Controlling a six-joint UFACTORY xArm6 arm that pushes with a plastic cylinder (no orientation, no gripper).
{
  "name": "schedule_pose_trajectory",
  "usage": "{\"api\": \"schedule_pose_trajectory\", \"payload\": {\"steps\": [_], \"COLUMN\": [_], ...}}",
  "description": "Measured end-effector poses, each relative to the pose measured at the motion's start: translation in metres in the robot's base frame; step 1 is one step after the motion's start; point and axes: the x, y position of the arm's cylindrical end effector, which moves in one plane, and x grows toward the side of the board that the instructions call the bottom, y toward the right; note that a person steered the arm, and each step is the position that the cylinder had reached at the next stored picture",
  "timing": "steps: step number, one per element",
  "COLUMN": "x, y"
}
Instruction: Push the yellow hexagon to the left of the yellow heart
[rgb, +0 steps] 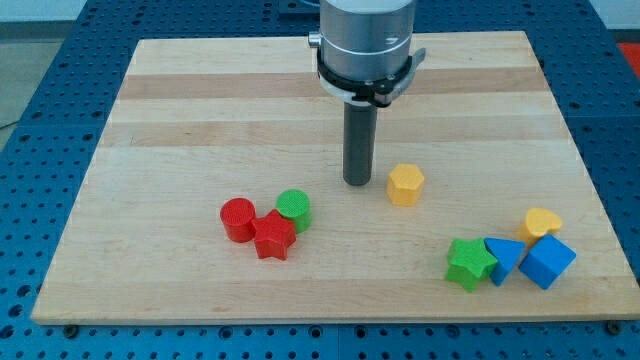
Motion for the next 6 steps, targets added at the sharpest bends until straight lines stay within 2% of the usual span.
{"api": "schedule_pose_trajectory", "payload": {"steps": [1, 2, 3, 5, 6], "x": [0.002, 0.023, 0.032, 0.011, 0.027], "y": [0.033, 0.079, 0.102, 0.108, 0.119]}}
